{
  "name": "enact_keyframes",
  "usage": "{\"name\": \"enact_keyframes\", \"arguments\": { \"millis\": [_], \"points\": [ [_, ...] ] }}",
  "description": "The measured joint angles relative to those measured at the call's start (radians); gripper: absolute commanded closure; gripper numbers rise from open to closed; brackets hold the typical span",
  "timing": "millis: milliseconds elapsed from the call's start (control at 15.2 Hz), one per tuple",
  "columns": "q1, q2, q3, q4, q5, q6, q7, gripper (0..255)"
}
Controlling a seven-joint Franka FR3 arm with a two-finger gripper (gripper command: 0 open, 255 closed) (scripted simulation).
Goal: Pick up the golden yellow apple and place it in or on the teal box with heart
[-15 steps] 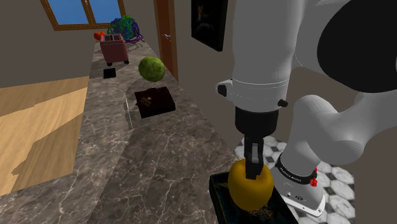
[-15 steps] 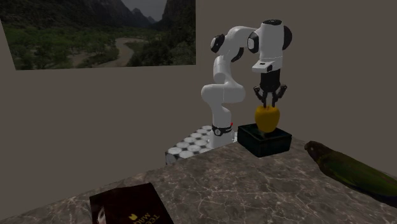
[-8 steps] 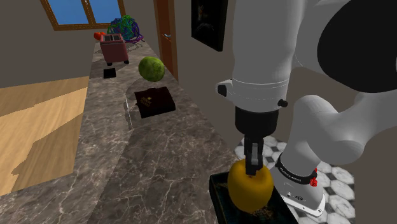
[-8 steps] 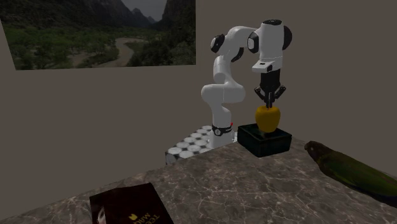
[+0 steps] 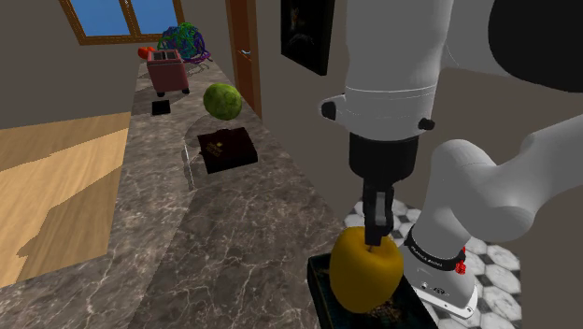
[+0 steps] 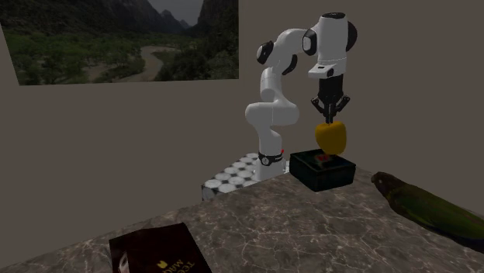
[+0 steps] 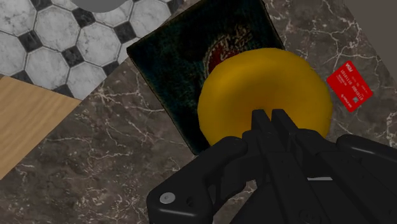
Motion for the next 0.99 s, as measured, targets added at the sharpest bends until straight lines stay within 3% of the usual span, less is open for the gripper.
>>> {"name": "enact_keyframes", "arguments": {
  "millis": [462,858,990],
  "points": [
    [-0.008,0.014,-0.026,0.092,-0.023,-0.077,0.014,255],
    [-0.01,0.029,-0.068,0.267,-0.049,-0.235,0.053,255],
    [-0.008,0.022,-0.072,0.271,-0.05,-0.247,0.055,255]
  ]
}}
